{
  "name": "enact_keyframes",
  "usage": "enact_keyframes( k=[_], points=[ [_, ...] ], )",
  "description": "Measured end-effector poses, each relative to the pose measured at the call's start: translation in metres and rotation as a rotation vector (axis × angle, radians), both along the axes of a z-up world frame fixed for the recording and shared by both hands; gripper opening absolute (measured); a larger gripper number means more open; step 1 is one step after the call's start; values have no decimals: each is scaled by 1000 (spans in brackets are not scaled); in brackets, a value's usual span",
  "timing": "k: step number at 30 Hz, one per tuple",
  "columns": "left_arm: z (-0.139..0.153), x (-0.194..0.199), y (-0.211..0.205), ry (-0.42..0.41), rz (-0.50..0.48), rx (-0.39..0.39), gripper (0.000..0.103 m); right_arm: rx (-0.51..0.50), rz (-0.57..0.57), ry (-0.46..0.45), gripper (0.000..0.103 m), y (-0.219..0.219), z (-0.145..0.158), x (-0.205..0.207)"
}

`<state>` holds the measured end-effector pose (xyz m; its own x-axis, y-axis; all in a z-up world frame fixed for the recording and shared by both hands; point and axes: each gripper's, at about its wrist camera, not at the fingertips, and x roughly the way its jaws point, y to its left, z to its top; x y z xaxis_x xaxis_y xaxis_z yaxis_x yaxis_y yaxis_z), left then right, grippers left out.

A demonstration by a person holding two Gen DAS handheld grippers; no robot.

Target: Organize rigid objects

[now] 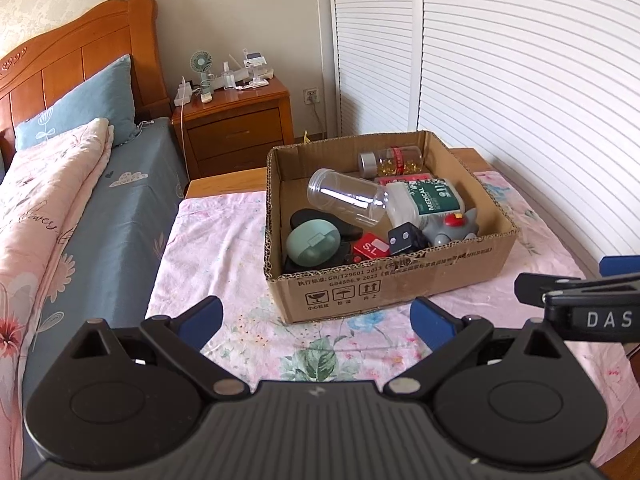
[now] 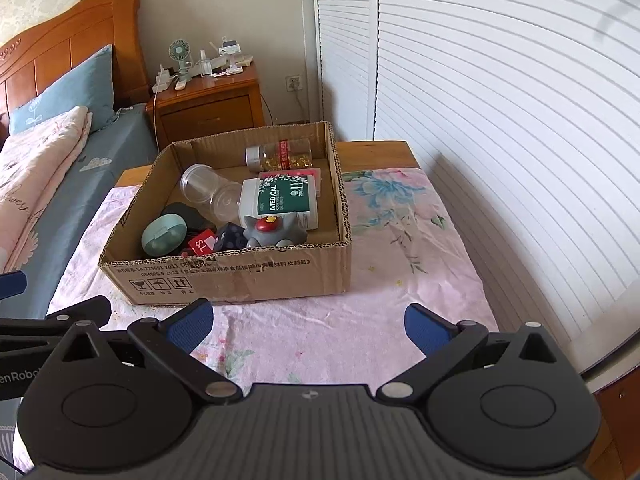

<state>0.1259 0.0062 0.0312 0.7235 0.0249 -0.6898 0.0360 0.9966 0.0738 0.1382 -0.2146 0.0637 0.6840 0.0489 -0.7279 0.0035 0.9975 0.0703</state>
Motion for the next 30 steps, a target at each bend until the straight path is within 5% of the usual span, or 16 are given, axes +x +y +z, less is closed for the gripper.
enact_keyframes(
  k=[30],
  points=[
    [7, -6, -3, -11, 8, 3, 100, 14, -4, -12, 103, -2, 2, -6]
  ],
)
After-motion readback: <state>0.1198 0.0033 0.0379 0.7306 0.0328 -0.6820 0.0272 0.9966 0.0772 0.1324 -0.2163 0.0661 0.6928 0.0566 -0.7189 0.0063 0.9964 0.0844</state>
